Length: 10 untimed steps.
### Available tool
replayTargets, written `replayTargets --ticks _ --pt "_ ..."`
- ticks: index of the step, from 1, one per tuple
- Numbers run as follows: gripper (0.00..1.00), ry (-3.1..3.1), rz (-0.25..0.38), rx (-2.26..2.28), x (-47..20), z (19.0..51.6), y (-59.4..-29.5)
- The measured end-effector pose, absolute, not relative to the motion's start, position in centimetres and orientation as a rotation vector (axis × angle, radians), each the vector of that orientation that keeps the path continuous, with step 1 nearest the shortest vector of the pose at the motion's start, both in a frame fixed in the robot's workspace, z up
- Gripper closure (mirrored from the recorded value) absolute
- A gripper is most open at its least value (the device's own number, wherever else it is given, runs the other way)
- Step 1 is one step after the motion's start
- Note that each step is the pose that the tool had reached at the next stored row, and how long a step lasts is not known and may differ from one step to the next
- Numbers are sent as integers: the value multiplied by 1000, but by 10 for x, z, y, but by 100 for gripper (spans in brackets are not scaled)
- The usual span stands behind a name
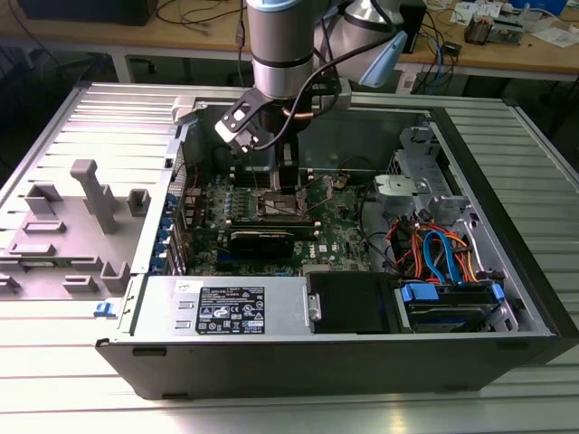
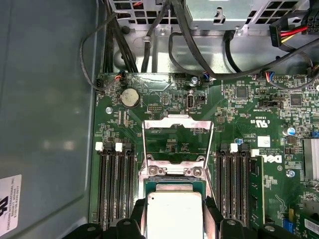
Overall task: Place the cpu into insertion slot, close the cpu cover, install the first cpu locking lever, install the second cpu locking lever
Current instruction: 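Place the cpu into insertion slot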
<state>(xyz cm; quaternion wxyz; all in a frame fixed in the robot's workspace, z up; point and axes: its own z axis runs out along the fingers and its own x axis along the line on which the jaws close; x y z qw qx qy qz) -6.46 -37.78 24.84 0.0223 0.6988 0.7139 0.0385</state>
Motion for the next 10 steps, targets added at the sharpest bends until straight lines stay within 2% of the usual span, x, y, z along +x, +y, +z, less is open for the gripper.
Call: replayTargets --ticks 10 --pt "45 2212 119 2165 -65 245 -378"
